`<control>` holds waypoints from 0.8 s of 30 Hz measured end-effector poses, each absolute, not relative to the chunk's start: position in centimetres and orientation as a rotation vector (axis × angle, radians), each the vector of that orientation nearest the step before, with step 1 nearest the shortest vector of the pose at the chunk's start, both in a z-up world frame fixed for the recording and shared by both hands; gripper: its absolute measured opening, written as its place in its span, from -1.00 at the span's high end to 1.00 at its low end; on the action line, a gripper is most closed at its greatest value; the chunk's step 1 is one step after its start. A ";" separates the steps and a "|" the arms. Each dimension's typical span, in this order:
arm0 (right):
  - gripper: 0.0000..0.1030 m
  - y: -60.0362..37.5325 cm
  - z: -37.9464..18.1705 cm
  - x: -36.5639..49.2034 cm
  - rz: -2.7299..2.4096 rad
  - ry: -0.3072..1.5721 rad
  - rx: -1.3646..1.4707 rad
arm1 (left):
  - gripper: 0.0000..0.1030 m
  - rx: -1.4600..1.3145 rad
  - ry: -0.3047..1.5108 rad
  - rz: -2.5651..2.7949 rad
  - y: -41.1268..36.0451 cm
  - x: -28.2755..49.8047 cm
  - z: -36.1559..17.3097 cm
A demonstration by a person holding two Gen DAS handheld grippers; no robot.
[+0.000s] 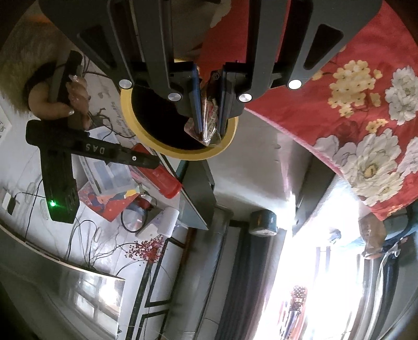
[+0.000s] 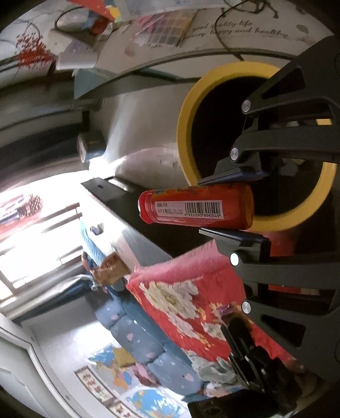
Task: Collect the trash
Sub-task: 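Carry the candy wrapper and red bottle over the trash bin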
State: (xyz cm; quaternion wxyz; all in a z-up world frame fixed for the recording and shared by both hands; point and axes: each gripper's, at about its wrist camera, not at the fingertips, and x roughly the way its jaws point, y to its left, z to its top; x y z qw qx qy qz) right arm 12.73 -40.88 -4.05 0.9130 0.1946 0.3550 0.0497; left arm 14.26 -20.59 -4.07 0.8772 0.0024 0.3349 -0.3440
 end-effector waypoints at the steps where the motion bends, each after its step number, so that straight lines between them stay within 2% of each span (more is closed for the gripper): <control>1: 0.53 -41.3 -4.2 12.5 0.091 0.732 0.405 | 0.78 0.006 0.699 -0.720 -20.8 14.3 -4.1; 24: 0.53 -46.4 -7.8 11.1 -0.017 0.787 0.532 | 0.76 0.041 0.743 -0.820 -27.1 14.6 -7.2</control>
